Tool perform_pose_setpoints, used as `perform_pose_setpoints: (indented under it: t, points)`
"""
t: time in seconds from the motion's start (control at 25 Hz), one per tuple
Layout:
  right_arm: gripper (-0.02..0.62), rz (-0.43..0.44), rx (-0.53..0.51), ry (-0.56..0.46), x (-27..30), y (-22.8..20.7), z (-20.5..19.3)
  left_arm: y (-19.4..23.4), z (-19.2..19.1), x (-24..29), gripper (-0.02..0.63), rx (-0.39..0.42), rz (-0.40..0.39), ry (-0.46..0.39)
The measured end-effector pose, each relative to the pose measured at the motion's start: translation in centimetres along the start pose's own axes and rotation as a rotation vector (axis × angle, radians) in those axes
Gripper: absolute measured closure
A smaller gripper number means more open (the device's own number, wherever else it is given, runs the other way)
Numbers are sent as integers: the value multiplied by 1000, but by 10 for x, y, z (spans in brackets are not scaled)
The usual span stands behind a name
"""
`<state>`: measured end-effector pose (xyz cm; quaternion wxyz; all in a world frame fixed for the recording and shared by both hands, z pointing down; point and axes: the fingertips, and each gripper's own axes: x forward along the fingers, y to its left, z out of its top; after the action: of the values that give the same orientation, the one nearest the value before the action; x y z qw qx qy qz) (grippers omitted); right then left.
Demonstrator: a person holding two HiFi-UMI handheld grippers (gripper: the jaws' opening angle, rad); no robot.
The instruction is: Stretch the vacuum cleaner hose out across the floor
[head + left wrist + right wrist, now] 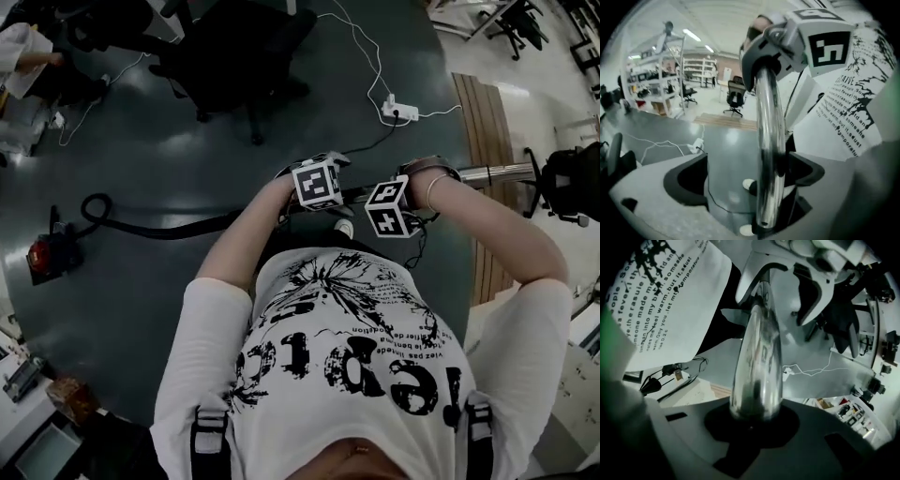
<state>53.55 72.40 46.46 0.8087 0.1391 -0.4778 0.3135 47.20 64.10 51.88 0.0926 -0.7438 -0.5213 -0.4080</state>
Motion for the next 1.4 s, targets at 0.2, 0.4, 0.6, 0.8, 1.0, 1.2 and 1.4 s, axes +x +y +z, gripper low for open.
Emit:
perform_pose_setpoints:
  t: [0.2, 0.4, 0.6, 0.8, 1.0, 1.2, 1.4]
  points:
    - [529, 303, 30, -188, 37, 61, 0, -10, 27, 34, 26, -43, 133, -108]
    - [529, 593, 111, -282, 37, 92, 1, -16, 10, 48, 26, 70, 236, 10]
    - [530, 790, 225, -372, 34, 90, 10, 10, 7, 40, 26, 177, 439, 97]
    - [529, 1046, 287, -501, 3, 94, 25, 37, 11, 25, 28, 191, 623, 95]
    - [529, 1183, 293, -526, -13, 97, 28, 37, 14, 22, 94, 214, 625, 64]
    - [529, 1319, 326, -564, -30, 101, 27, 32, 23, 22, 427, 463, 761, 78]
    - [529, 1383, 280, -610, -27, 106, 14, 42, 26, 35, 518, 524, 868, 150]
